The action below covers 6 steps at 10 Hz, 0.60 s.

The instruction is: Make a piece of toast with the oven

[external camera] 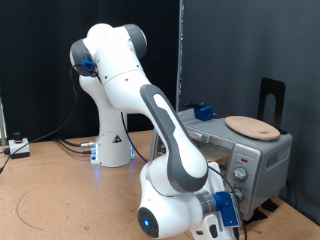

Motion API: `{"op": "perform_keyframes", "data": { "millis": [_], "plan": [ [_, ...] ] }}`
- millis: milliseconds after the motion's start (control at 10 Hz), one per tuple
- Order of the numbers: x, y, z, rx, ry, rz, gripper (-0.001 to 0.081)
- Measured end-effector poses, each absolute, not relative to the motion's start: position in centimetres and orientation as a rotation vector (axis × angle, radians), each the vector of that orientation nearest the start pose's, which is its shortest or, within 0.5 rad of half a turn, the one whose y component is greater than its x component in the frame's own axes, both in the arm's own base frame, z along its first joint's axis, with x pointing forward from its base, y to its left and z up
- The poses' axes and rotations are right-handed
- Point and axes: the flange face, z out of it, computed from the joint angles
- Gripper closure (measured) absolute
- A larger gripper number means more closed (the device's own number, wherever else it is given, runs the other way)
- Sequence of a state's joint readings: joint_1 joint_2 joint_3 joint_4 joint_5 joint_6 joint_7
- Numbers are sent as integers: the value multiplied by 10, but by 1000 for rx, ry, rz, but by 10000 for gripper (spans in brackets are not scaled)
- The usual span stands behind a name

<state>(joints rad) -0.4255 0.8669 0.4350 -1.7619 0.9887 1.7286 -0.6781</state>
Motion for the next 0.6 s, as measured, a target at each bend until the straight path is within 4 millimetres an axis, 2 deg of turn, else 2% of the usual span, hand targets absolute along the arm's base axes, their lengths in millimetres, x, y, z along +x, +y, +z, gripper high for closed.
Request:
{"op": "perform_keyframes", "data": {
  "millis": [200,300,400,500,600],
  "plan": [
    [589,72,130,-1720,-9,372,708],
    [591,69,132,-1724,-7,364,671],
    [592,66,134,-1727,-4,356,536],
    [594,62,136,-1729,0,350,536],
    [595,59,136,-1729,6,348,350]
  ]
}}
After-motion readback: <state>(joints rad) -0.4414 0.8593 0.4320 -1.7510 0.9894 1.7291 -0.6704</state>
